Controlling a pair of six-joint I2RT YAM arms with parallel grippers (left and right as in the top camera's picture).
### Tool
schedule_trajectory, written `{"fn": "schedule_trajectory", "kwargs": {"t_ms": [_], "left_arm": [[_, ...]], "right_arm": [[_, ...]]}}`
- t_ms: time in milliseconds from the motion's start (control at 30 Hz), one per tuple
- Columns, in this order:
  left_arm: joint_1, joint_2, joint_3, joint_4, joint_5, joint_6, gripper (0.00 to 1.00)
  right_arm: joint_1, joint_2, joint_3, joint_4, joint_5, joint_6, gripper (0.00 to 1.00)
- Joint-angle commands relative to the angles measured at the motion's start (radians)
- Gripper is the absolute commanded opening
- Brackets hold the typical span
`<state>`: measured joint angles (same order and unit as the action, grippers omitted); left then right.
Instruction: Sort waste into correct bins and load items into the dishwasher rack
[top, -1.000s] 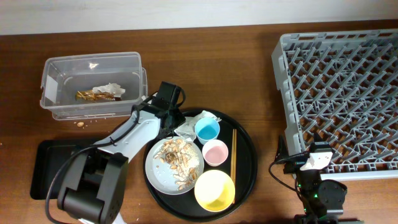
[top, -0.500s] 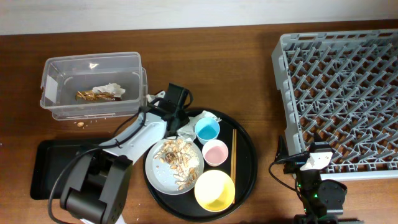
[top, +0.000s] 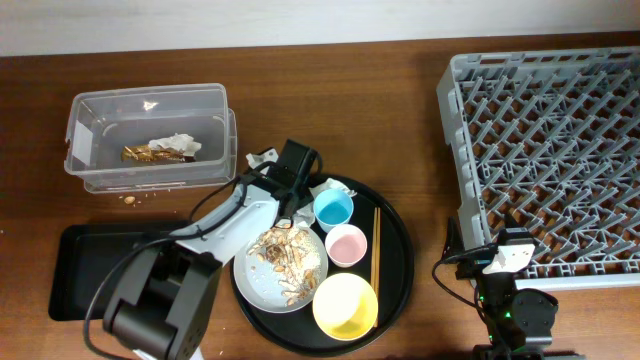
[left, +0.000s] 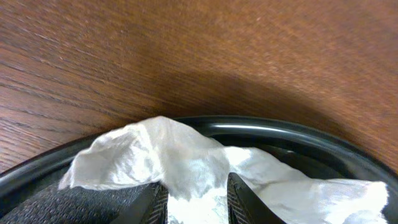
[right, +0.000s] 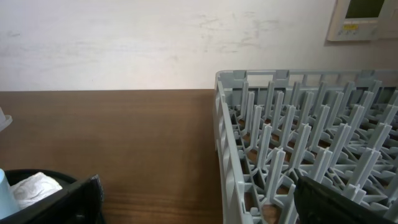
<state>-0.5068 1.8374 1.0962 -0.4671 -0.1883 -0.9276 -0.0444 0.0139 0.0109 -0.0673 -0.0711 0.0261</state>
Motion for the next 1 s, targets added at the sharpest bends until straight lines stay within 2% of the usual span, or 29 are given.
{"fn": "schedule_trajectory", "kwargs": {"t_ms": [0, 33, 167, 200, 233, 400, 533, 800, 967], "left_arm": [[-0.002, 0.056, 0.0, 0.003, -0.007, -0.003, 0.21], [-0.002, 0.055, 0.001, 0.004, -0.007, -0.003, 0.13], [-0.002, 0.053, 0.013, 0.003, -0.007, -0.003, 0.09], [-0.002, 0.048, 0.024, -0.007, -0.007, -0.002, 0.02], [-0.002, 0.043, 0.032, -0.021, -0.007, -0.002, 0.01], [-0.001, -0.055, 0.087, -0.123, -0.013, 0.002, 0.01], [0.0, -0.171, 0.093, -0.137, -0.039, 0.016, 0.01], [0.054, -0.394, 0.093, -0.14, -0.278, 0.027, 0.01], [0.144, -0.454, 0.093, -0.093, -0.502, 0.027, 0.01]], "right_arm": [[-0.002, -0.008, -0.005, -0.005, 0.004, 0.004, 0.98], [-0.002, -0.008, -0.005, -0.005, 0.004, 0.004, 0.99], [-0.002, -0.008, -0.005, -0.005, 0.004, 0.004, 0.99], [-0.002, -0.008, -0.005, -0.005, 0.004, 0.004, 0.99], [-0.002, -0.008, -0.005, -0.005, 0.004, 0.004, 0.99], [-0.002, -0.008, -0.005, -0.005, 0.004, 0.004, 0.99], [-0.002, -0.008, -0.005, -0.005, 0.004, 0.004, 0.99], [-0.002, -0.008, -0.005, -0.005, 0.004, 0.004, 0.99], [-0.002, -0.008, -0.005, -0.005, 0.004, 0.004, 0.99]]}}
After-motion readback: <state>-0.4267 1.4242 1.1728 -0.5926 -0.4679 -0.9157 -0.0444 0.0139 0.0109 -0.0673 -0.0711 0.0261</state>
